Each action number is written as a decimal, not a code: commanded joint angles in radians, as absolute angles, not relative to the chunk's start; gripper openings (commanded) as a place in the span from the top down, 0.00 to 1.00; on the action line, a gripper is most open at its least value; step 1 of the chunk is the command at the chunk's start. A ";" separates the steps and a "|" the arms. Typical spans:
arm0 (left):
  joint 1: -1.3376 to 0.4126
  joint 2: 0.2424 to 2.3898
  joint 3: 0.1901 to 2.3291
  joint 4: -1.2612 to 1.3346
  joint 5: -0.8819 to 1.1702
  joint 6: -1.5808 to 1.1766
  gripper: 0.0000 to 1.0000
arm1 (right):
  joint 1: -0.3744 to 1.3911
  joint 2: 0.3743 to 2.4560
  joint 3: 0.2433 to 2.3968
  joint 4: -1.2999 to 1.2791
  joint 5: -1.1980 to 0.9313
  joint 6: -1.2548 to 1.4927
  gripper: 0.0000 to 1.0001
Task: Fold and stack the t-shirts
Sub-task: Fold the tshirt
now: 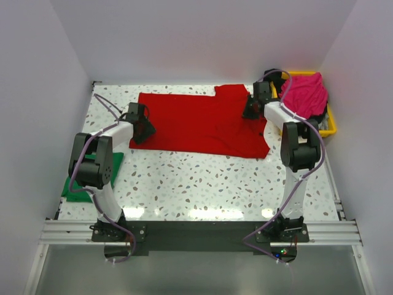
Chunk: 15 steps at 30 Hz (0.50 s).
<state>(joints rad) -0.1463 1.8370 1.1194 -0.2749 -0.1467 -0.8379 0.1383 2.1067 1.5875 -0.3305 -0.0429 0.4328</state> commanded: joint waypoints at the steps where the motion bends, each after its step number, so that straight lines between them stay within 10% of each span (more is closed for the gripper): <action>1: -0.152 1.836 1.108 -0.259 -0.156 -0.861 0.39 | 0.138 2.048 1.634 -0.337 -0.018 0.423 0.90; 8: -0.153 1.821 1.115 -0.252 -0.140 -0.858 0.39 | 0.138 2.045 1.620 -0.367 0.003 0.416 0.82; 15: -0.152 1.787 1.163 -0.223 -0.097 -0.842 0.39 | 0.167 1.908 1.543 -0.388 0.060 0.442 0.23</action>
<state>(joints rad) -0.1463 1.8359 1.1217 -0.2714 -0.1345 -0.8452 0.1417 2.0567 1.5677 -0.3817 0.0143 0.4316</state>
